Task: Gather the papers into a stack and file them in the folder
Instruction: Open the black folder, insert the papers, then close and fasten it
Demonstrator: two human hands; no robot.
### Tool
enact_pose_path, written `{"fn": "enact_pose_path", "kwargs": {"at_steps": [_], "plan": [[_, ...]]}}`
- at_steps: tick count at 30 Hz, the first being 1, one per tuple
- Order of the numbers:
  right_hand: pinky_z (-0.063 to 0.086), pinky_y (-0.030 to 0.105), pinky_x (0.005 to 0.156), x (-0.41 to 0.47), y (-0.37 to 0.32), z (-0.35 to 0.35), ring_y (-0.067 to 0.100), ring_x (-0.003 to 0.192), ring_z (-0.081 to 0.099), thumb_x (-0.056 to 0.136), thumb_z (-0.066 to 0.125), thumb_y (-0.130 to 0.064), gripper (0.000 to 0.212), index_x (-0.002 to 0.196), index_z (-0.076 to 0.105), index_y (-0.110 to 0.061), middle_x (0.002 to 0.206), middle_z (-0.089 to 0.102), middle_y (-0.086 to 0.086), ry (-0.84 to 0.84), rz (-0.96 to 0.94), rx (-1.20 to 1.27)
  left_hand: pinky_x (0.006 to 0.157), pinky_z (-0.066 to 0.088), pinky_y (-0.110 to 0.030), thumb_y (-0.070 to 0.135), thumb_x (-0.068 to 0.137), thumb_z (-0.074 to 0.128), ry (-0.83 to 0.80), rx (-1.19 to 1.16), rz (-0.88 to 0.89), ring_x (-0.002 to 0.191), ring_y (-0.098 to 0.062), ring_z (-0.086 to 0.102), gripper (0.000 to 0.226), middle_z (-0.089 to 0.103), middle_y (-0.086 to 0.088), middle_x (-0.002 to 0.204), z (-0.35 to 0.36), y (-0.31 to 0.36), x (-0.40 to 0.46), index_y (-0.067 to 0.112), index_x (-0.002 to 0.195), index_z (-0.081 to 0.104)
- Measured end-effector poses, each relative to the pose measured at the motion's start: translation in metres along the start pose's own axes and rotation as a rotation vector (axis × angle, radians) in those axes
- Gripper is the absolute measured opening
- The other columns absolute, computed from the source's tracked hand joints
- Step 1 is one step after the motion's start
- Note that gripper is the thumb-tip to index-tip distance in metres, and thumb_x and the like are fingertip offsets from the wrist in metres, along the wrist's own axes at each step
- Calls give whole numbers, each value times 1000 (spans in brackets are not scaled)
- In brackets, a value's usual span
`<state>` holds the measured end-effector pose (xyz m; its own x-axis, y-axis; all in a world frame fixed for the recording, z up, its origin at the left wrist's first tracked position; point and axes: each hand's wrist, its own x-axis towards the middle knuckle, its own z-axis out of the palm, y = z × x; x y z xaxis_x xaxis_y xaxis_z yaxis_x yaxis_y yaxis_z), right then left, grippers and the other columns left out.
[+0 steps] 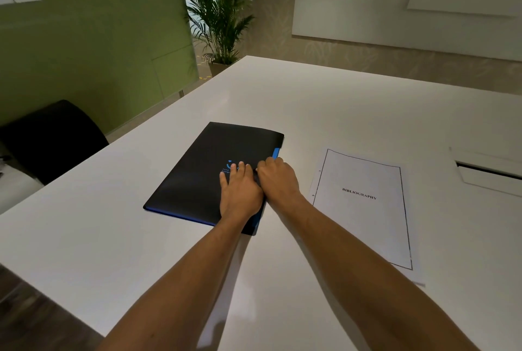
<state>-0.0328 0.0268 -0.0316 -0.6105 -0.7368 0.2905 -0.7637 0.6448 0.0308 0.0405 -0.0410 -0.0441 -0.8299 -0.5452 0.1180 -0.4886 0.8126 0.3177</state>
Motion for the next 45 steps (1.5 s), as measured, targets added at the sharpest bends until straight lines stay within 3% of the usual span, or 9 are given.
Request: {"fn": "enact_pose_path", "kwargs": {"at_steps": [7, 12, 20, 24, 29, 34, 38, 40, 45], "plan": [[53, 30, 73, 4, 9, -5, 21, 84, 64, 96, 56, -17, 22, 115, 53, -7, 103, 66, 13, 29, 220, 194, 120, 5, -49, 35, 101, 20, 3, -18, 7, 148, -25, 12, 53, 23, -10, 158, 0, -1, -1, 9, 148, 27], [55, 36, 82, -1, 12, -7, 26, 102, 63, 93, 62, -21, 47, 134, 41, -10, 118, 61, 12, 2, 436, 401, 119, 1, -50, 58, 95, 23, -14, 10, -8, 148, -25, 10, 72, 22, -10, 158, 2, 1, 2, 11, 149, 27], [46, 21, 75, -5, 24, -18, 24, 102, 65, 93, 62, -11, 30, 122, 57, -9, 121, 63, 12, 81, 675, 714, 118, 2, -53, 55, 93, 37, 0, -54, 19, 148, -27, 12, 64, 26, -8, 157, -1, 3, 1, 19, 146, 33], [60, 33, 81, -9, 29, -19, 27, 94, 70, 90, 65, -7, 24, 113, 61, -8, 116, 64, 14, 141, 701, 884, 117, 2, -57, 47, 94, 42, -16, -102, 63, 147, -28, 13, 54, 29, -6, 156, -5, 4, 1, 26, 144, 35], [57, 25, 77, -14, 36, -26, 24, 93, 70, 89, 66, -7, 20, 108, 61, -11, 114, 64, 10, 168, 711, 1007, 112, 3, -67, 36, 97, 42, -43, -125, 141, 147, -31, 13, 44, 26, -4, 156, -13, 18, -2, 27, 141, 36], [61, 38, 78, -18, 43, -35, 25, 96, 68, 91, 61, -6, 16, 100, 58, -19, 99, 59, -1, 242, 864, 1294, 110, 3, -68, 47, 96, 39, -30, -154, 172, 147, -31, 13, 48, 28, -5, 155, -19, 27, -1, 27, 140, 38], [62, 42, 72, -19, 43, -45, 20, 85, 63, 95, 51, 1, 24, 110, 58, -16, 110, 54, 4, 281, 983, 1579, 112, 9, -66, 54, 96, 34, -1, -225, 196, 146, -27, 18, 46, 38, -4, 150, -23, 34, -1, 32, 135, 45], [62, 42, 71, -21, 43, -50, 25, 92, 64, 96, 48, 2, 26, 112, 57, -16, 119, 52, 8, 299, 1002, 1686, 111, 14, -66, 56, 94, 35, 16, -258, 187, 144, -26, 24, 44, 44, -2, 146, -26, 37, 1, 36, 131, 48], [61, 33, 58, -23, 45, -58, 25, 86, 64, 95, 53, 1, 23, 109, 57, -16, 118, 53, 10, 340, 999, 1778, 104, 34, -60, 55, 91, 45, 4, -291, 202, 128, -20, 45, 42, 55, 2, 133, -40, 42, 5, 35, 128, 52]]}}
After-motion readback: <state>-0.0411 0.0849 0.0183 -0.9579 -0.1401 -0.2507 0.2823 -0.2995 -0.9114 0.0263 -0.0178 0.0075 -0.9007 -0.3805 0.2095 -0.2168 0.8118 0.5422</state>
